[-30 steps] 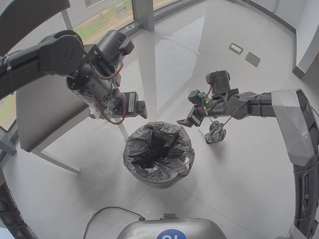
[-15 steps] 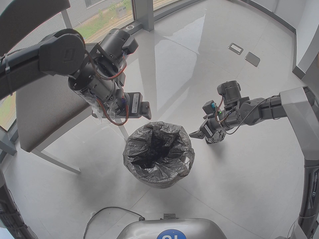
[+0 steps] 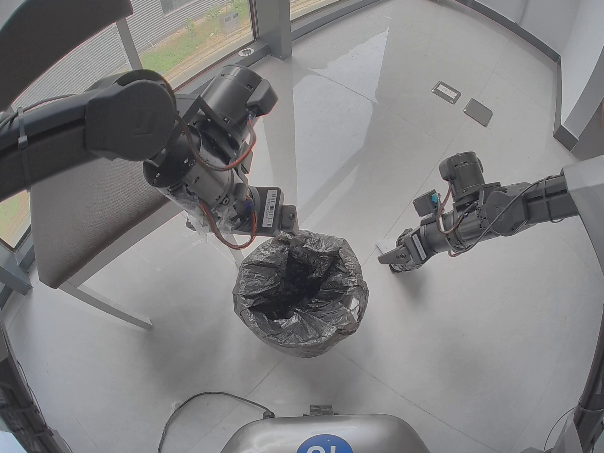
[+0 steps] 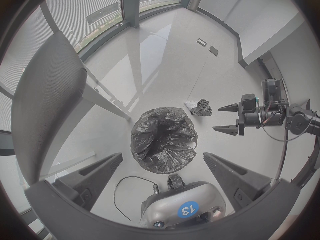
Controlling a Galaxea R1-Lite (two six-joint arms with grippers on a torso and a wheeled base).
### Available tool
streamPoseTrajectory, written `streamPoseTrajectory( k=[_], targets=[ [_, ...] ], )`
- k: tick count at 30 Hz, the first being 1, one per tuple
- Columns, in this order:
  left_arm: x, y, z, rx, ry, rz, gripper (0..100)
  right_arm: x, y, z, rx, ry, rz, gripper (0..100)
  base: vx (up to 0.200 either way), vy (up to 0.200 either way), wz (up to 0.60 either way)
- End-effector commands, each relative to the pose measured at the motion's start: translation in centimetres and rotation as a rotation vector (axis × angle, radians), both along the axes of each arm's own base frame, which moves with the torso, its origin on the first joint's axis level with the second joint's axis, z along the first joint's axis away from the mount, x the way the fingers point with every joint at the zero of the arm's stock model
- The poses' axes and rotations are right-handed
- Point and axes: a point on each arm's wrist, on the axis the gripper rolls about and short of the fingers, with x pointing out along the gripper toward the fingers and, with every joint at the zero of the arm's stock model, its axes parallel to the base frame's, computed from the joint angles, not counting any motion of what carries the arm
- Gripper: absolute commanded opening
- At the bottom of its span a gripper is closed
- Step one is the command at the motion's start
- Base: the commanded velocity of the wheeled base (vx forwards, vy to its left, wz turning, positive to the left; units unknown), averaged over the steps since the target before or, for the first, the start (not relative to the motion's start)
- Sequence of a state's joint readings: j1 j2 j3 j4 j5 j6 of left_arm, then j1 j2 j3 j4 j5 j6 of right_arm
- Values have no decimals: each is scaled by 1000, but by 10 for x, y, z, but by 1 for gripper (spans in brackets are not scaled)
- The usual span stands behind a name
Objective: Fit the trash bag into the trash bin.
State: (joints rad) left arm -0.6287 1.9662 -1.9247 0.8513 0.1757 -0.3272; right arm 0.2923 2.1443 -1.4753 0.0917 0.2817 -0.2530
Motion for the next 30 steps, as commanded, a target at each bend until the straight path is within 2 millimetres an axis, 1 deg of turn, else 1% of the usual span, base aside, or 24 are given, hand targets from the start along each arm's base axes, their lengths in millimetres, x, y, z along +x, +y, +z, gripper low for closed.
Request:
streamPoseTrajectory(
  k=[1, 3, 4, 5, 6, 7, 8, 10, 11, 14, 17, 19, 20, 21, 23, 25, 28, 30],
  targets=[
    [-5, -1, 7, -13, -26, -13, 100, 5, -32, 0, -38, -21, -38, 100, 0, 0, 0],
    [-7, -2, 11, -21, -37, -20, 100, 10, -49, -2, -73, -47, -38, 100, 0, 0, 0],
    [-8, -2, 11, -18, -35, -20, 100, 16, -62, -8, -108, -59, -33, 100, 0, 0, 0],
    [-8, -2, 10, -15, -32, -19, 100, 20, -69, -12, -130, -67, -27, 100, 0, 0, 0],
    [-8, -2, 10, -15, -32, -19, 100, 20, -69, -12, -130, -67, -27, 100, 0, 0, 0],
    [-8, -1, 8, -8, -28, -11, 100, 26, -79, -19, -158, -71, -24, 100, 0, 0, 0],
    [-7, -1, 7, -5, -26, -7, 100, 28, -82, -23, -160, -65, -31, 100, 0, 0, 0],
    [-6, 0, 6, -2, -25, -6, 100, 30, -84, -24, -161, -64, -32, 100, 0, 0, 0],
    [-5, -1, 1, 15, -20, 0, 100, 39, -89, -31, -167, -67, -38, 100, 0, 0, 0],
    [-3, -5, -7, 20, -34, 1, 100, 50, -91, -41, -167, -75, -44, 100, 0, 0, 0],
    [5, -14, -15, -14, -108, 9, 100, 61, -92, -52, -169, -82, -45, 100, 0, 0, 0],
    [5, -14, -15, -14, -108, 9, 100, 61, -92, -52, -169, -82, -45, 100, 0, 0, 0],
    [15, -22, -19, -83, -230, 21, 100, 69, -91, -60, -163, -103, -43, 100, 0, 0, 0],
    [19, -24, -26, -104, -308, 0, 100, 74, -90, -65, -149, -117, -37, 100, 0, 0, 0],
    [16, -20, -38, -62, -338, -40, 100, 76, -90, -70, -149, -114, -35, 100, 0, 0, 0],
    [10, -15, -42, -48, -339, -52, 100, 78, -90, -75, -149, -108, -35, 100, 0, 0, 0],
    [5, -11, -43, -51, -337, -54, 100, 82, -90, -79, -149, -109, -35, 100, 0, 0, 0],
    [3, -7, -37, -59, -350, -48, 100, 88, -93, -84, -149, -114, -41, 100, 0, 0, 0]
  ],
)
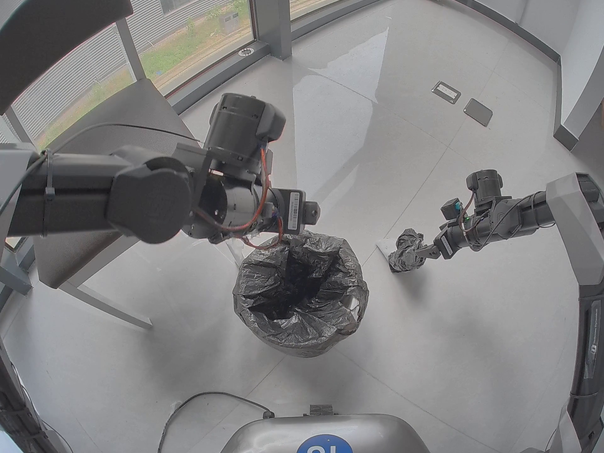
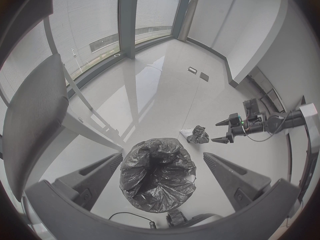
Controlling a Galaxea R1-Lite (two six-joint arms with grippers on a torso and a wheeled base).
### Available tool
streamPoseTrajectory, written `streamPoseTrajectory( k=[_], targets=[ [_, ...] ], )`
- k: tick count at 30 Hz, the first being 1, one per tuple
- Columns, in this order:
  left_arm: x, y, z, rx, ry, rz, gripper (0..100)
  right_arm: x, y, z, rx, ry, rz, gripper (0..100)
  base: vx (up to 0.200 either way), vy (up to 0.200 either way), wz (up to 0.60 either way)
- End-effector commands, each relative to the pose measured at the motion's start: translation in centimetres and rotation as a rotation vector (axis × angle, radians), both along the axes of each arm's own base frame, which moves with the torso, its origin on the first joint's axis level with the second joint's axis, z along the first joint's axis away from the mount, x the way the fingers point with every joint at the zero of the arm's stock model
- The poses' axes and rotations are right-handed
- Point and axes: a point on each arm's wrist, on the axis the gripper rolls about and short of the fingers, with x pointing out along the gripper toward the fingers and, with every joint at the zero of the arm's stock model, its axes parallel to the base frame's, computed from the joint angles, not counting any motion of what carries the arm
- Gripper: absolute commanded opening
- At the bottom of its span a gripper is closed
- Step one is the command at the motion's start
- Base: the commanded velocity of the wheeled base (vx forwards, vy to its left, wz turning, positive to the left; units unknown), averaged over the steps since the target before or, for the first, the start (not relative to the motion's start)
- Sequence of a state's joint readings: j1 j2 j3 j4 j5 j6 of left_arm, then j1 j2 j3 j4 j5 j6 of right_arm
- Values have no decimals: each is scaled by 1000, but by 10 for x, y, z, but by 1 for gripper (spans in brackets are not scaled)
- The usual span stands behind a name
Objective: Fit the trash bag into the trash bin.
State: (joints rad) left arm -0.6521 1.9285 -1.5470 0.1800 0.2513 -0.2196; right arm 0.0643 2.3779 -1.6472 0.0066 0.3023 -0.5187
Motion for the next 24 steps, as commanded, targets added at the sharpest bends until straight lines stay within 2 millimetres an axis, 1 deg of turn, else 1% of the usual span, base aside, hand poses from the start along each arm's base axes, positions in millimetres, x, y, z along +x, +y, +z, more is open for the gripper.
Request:
streamPoseTrajectory(
  k=[1, 5, 12, 19, 21, 24],
  targets=[
    [-11, 14, -2, 19, -28, -3, 100, 19, -2, -31, 4, 12, -3, 100, 0, 0, 0],
    [-11, 17, 0, 15, -32, 1, 100, 31, -1, -40, 6, -5, -3, 100, 0, 0, 0],
    [-7, 20, 6, 6, -52, 13, 100, 49, 1, -62, 9, -17, -3, 100, 0, 0, 0],
    [-11, 24, 14, -6, -70, 15, 100, 59, 4, -77, 18, -29, -4, 100, 0, 0, 0],
    [-13, 25, 16, -9, -75, 15, 100, 59, 4, -85, 17, -13, -4, 100, 0, 0, 0],
    [-14, 26, 19, -14, -81, 15, 100, 59, 4, -91, 19, 1, -7, 100, 0, 0, 0]
  ],
)
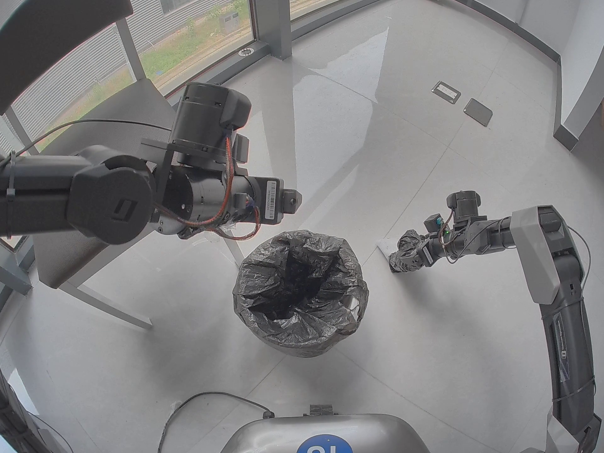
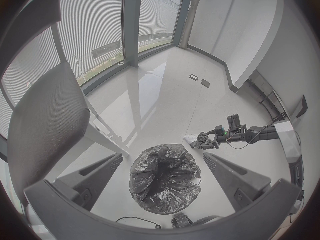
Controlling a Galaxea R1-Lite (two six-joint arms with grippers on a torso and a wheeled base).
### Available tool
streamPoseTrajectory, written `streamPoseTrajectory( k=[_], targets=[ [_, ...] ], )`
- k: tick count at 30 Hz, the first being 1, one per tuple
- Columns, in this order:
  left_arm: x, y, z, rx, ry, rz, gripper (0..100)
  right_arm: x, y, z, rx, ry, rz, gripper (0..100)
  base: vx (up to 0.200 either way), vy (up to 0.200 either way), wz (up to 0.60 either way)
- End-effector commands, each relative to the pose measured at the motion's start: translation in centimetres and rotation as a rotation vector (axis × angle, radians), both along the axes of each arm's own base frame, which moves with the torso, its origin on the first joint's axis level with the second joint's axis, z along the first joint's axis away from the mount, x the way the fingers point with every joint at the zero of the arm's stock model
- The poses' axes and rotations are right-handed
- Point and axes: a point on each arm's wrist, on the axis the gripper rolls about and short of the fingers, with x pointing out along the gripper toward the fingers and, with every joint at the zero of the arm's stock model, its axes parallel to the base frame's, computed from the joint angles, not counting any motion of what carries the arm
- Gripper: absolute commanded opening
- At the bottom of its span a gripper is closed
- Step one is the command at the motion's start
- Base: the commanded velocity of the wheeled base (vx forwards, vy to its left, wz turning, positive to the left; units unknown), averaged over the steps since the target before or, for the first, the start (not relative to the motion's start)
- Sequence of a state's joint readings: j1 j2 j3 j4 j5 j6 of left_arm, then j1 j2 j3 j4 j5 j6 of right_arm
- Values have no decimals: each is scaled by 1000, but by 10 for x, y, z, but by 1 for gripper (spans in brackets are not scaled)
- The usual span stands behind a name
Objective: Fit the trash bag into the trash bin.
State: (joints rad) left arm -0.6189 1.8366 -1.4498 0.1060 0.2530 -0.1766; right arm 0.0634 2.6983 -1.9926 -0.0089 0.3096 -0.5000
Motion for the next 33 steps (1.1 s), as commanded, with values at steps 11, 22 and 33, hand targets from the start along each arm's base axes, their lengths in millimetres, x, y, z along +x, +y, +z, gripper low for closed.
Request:
streamPoseTrajectory(
  k=[11, 22, 33],
  targets=[
    [-7, 5, 11, -16, -23, 1, 100, 1, 2, -33, 33, 50, 35, 0, 0, 0, 0],
    [-8, 9, 5, -4, -5, 10, 100, -1, 2, 30, 28, -64, 45, 0, 0, 0, 0],
    [-34, 54, -10, 42, 55, 76, 100, -106, -3, 135, -1, -61, 66, 0, 0, 0, 0]
  ],
)
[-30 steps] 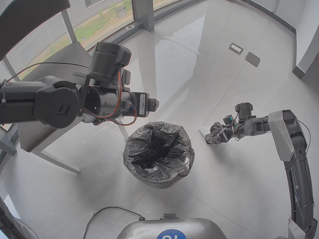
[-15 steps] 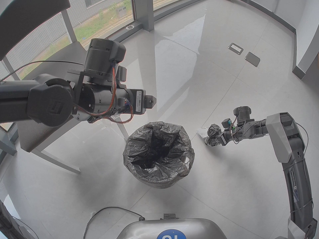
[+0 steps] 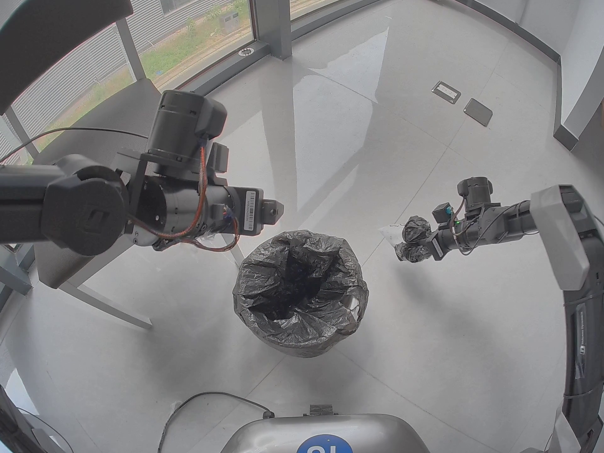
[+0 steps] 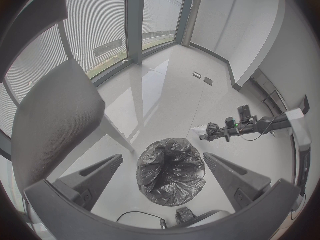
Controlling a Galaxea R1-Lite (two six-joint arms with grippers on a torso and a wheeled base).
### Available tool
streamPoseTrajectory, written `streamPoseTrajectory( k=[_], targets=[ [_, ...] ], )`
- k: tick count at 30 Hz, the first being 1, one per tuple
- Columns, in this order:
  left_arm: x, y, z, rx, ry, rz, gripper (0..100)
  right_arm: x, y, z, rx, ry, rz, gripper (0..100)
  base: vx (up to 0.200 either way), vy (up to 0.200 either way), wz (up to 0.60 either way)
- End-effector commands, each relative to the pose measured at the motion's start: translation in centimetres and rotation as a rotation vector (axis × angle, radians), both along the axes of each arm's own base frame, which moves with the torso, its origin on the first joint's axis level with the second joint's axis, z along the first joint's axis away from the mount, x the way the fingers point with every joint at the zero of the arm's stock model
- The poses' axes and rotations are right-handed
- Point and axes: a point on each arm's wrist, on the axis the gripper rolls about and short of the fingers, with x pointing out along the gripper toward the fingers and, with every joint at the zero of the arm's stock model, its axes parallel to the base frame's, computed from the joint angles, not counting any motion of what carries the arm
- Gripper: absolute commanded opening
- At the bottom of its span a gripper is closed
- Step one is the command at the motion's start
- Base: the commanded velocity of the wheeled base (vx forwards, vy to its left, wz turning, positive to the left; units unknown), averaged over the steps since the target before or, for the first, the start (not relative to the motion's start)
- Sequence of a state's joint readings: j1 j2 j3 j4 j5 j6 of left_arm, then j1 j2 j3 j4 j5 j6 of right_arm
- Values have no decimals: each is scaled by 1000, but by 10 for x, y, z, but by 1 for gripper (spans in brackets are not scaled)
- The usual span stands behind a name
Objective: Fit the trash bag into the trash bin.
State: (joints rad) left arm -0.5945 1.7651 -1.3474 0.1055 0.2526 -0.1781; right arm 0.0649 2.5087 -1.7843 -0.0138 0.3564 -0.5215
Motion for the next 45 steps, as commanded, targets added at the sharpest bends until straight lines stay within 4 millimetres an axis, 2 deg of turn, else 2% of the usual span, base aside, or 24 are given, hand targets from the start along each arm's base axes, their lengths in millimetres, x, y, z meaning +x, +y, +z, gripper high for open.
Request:
streamPoseTrajectory(
  k=[1, 6, 8, 10, 13, 18, 24, 28, 29, 33, 39, 45],
  targets=[
    [-21, 37, -7, 28, 32, 57, 100, -79, -3, 94, -15, -72, 17, 0, 0, 0, 0],
    [-47, 63, -21, 29, 21, 41, 100, -134, -7, 131, -34, -118, 34, 0, 0, 0, 0],
    [-56, 72, -27, 51, 16, 28, 100, -153, -8, 139, -36, -127, 35, 0, 0, 0, 0],
    [-62, 77, -30, 59, 10, 22, 100, -166, -6, 142, -34, -128, 40, 0, 0, 0, 0],
    [-66, 79, -29, 39, -10, -8, 100, -196, 1, 147, -32, -127, 67, 0, 0, 0, 0],
    [-70, 80, -24, 33, -24, -10, 100, -218, 8, 149, -32, -129, 95, 0, 0, 0, 0],
    [-83, 88, -25, 68, -38, -23, 100, -229, 21, 156, -22, -155, 152, 0, 0, 0, 0],
    [-84, 88, -24, 71, -43, -29, 100, -240, 40, 158, -10, -160, 231, 0, 0, 0, 0],
    [-84, 88, -25, 75, -38, -29, 100, -245, 52, 155, -7, -151, 280, 0, 0, 0, 0],
    [-84, 90, -27, 120, -42, -36, 100, -252, 76, 145, -5, -114, 372, 0, 0, 0, 0],
    [-82, 96, -34, 202, -48, -64, 100, -237, 107, 133, 25, -102, 462, 0, 0, 0, 0],
    [-76, 95, -28, 190, -83, -56, 100, -220, 137, 117, 46, -63, 503, 0, 0, 0, 0]
  ],
)
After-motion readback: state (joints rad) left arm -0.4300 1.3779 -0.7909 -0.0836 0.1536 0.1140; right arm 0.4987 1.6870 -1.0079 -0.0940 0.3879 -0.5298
